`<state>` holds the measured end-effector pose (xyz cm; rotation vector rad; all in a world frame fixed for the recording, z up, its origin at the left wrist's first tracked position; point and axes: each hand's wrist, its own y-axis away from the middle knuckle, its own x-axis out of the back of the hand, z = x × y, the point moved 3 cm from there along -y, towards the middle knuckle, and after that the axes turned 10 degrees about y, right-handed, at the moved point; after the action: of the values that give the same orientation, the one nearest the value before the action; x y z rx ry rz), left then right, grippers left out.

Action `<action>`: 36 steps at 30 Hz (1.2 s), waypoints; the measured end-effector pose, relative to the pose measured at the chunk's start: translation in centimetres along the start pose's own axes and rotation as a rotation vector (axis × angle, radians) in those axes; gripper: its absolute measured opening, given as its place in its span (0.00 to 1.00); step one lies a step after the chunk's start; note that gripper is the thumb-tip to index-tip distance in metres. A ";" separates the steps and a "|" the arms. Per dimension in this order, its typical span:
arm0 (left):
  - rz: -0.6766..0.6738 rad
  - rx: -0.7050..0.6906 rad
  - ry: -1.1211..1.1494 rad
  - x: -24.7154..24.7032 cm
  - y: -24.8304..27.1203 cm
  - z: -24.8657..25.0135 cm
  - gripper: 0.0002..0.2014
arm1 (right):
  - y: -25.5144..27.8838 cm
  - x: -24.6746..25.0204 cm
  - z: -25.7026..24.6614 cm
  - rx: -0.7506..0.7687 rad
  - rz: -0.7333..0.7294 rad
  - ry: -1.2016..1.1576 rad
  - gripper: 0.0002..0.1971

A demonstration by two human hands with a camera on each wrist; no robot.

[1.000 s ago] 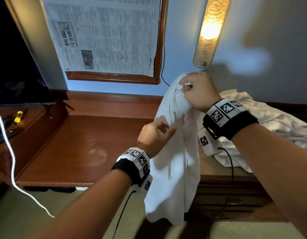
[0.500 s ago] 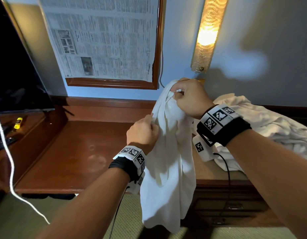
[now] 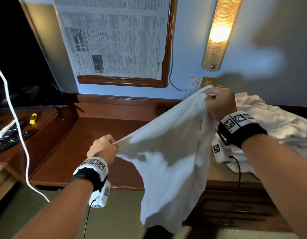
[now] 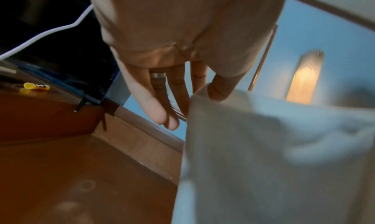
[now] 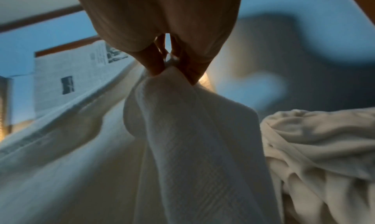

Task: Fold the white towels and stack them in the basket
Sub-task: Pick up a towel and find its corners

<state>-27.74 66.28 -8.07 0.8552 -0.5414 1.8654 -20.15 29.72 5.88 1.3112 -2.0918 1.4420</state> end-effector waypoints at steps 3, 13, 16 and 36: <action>-0.018 -0.023 0.240 1.7 -0.7 -0.3 0.06 | 0.8 -0.5 1.1 -0.107 -0.072 0.075 0.23; -0.326 -0.521 0.128 4.8 -0.6 -1.0 0.04 | 1.7 -3.5 2.2 -0.253 -0.194 0.218 0.13; -0.298 -0.484 -0.255 5.6 -0.9 -2.5 0.08 | 2.3 -4.6 1.7 -0.258 -0.241 0.255 0.14; 0.198 0.133 0.435 7.1 -8.0 -18.8 0.12 | 16.4 -13.0 7.4 -0.534 -0.729 0.124 0.19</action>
<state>-28.50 86.79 -15.00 0.4663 -0.2379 2.2084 -24.30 31.64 -15.83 1.4662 -1.5020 0.5883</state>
